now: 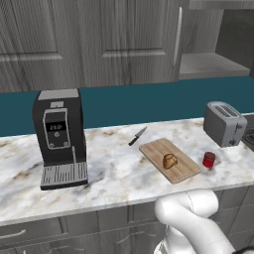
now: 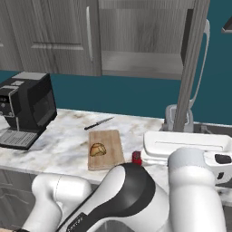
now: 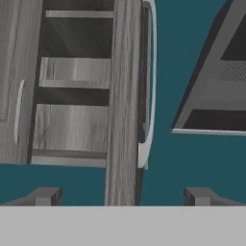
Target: Pick the bread, place it on the cutting board, pick the jam, place it on the counter, and close the cabinet.
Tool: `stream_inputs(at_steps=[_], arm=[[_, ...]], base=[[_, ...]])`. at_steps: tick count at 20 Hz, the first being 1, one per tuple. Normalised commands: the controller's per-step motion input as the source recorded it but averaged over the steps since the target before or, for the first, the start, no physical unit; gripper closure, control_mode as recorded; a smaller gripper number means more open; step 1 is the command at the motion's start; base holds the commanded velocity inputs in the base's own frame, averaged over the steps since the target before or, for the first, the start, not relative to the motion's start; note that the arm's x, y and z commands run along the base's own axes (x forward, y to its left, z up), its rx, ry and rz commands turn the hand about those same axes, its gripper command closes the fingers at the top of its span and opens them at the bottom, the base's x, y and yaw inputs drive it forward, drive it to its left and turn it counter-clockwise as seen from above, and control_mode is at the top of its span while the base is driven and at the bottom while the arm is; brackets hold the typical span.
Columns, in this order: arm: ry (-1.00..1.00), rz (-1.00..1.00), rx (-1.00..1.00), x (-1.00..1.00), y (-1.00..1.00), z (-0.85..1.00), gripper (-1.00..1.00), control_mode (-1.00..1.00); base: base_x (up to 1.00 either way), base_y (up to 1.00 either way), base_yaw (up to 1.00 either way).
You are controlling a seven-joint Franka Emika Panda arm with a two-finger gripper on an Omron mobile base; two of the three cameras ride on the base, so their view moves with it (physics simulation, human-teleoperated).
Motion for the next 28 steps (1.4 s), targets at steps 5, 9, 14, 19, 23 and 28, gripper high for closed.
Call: stream_inputs(at_steps=[5, 9, 14, 19, 23, 28], arm=[[0.0, 0.09, 0.03, 0.28, -0.05, 0.0, -1.0, -1.0], [0.0, 0.1, 0.03, 0.29, -0.04, 0.0, -1.0, -1.0], [0.0, 0.1, 0.02, 0.24, -0.03, 0.0, -1.0, -1.0], [0.0, 0.11, 0.0, 0.13, 0.0, 0.0, -1.0, -1.0], [0.0, 0.14, 0.0, 0.01, 0.0, 0.0, -1.0, -1.0], [0.0, 0.15, 0.0, 0.0, 0.0, 0.0, -1.0, -1.0]], base=[[0.0, 0.0, 0.0], [0.0, 0.0, 0.0], [0.0, 0.0, 0.0], [0.0, 0.0, 0.0], [0.0, 0.0, 0.0], [0.0, 0.0, 0.0]])
